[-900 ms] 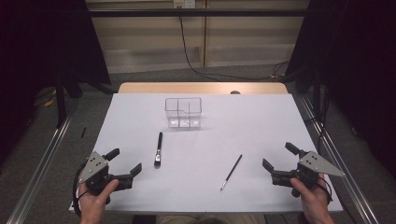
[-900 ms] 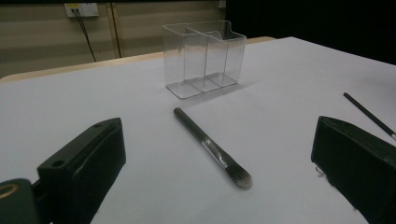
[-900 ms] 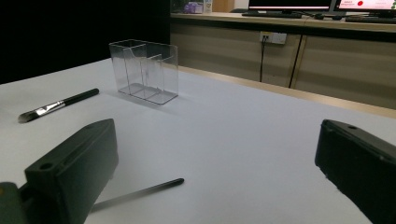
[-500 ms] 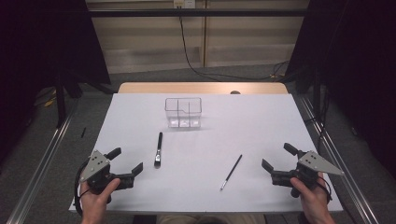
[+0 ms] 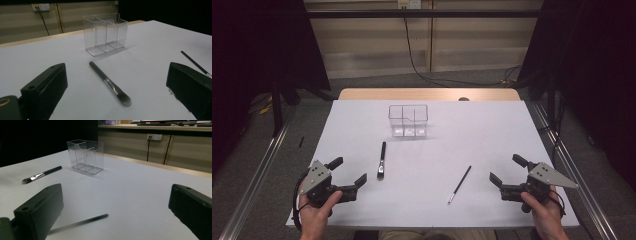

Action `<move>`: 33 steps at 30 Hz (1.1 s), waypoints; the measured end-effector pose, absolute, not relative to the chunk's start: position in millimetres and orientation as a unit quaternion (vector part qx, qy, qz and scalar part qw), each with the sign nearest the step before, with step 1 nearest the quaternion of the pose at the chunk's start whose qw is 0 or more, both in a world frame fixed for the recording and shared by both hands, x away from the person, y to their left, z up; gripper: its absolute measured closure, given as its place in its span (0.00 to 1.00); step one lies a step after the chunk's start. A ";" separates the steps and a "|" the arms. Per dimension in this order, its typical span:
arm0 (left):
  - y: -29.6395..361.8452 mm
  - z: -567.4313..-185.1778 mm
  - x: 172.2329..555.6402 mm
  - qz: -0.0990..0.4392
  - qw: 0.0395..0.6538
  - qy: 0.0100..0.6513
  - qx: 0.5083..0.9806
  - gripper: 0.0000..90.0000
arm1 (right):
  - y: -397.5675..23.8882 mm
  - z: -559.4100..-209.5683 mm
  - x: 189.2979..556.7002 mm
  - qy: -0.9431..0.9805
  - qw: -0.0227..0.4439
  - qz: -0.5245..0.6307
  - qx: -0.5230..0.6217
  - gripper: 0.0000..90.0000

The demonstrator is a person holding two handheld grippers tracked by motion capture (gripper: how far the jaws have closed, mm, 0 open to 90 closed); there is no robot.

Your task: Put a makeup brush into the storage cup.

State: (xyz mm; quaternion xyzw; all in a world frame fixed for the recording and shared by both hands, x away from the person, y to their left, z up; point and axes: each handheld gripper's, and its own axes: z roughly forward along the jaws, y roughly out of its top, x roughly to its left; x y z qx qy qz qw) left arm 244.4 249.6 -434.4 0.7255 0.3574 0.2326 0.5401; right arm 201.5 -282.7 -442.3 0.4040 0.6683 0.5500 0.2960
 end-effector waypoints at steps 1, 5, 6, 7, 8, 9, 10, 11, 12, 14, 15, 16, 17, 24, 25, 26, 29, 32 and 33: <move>248.7 -434.4 246.4 0.230 0.540 0.357 0.727 0.04 | -282.8 -442.5 201.7 0.672 0.298 0.548 0.400 0.00; 245.3 -431.5 253.3 0.232 0.538 0.354 0.729 0.04 | -281.7 -442.6 202.7 0.672 0.296 0.549 0.400 0.00; 244.6 -430.6 254.6 0.232 0.539 0.355 0.728 0.04 | -281.6 -442.8 203.1 0.672 0.295 0.548 0.401 0.00; 244.1 -429.2 256.7 0.233 0.540 0.354 0.727 0.04 | -281.5 -443.0 203.6 0.673 0.295 0.548 0.401 0.00; 243.0 -426.8 259.1 0.232 0.540 0.355 0.726 0.04 | -281.8 -443.3 204.1 0.674 0.295 0.547 0.400 0.00; 241.9 -424.8 260.7 0.230 0.542 0.353 0.727 0.04 | -281.9 -443.4 204.5 0.674 0.295 0.547 0.399 0.00; 241.3 -423.0 261.6 0.232 0.541 0.348 0.730 0.04 | -281.8 -443.4 204.5 0.675 0.295 0.547 0.399 0.00; 238.8 -420.4 262.4 0.231 0.546 0.345 0.728 0.04 | -281.8 -443.4 204.4 0.675 0.294 0.547 0.399 0.00; 237.7 -418.7 263.2 0.233 0.545 0.342 0.729 0.04 | -281.5 -443.3 204.2 0.674 0.293 0.548 0.399 0.00; 232.8 -415.1 265.7 0.238 0.546 0.333 0.731 0.04 | -280.9 -443.1 204.0 0.673 0.293 0.551 0.398 0.00; 231.4 -414.2 266.7 0.237 0.547 0.332 0.731 0.04 | -280.4 -443.0 204.0 0.674 0.292 0.550 0.398 0.00; 230.1 -413.4 268.4 0.233 0.551 0.333 0.729 0.04 | -280.2 -443.0 204.0 0.675 0.292 0.549 0.398 0.00; 228.3 -412.8 270.3 0.232 0.553 0.334 0.727 0.04 | -280.4 -443.1 203.9 0.676 0.293 0.548 0.396 0.00; 225.9 -408.6 281.7 0.213 0.558 0.341 0.726 0.04 | -281.4 -443.2 203.9 0.673 0.290 0.552 0.398 0.00; 224.8 -407.1 282.9 0.211 0.559 0.339 0.727 0.04 | -281.5 -443.1 203.9 0.672 0.290 0.553 0.399 0.00; 222.9 -405.9 283.4 0.222 0.555 0.335 0.728 0.04 | -281.4 -443.1 203.9 0.672 0.290 0.553 0.398 0.00; 219.7 -402.5 288.7 0.228 0.551 0.331 0.731 0.04 | -281.0 -443.0 203.5 0.673 0.291 0.552 0.397 0.00; 217.6 -399.3 293.9 0.232 0.551 0.333 0.729 0.04 | -280.8 -442.8 203.3 0.672 0.290 0.553 0.398 0.00; 217.6 -399.3 293.9 0.232 0.551 0.333 0.729 0.04 | -280.8 -442.8 203.3 0.672 0.290 0.553 0.398 0.00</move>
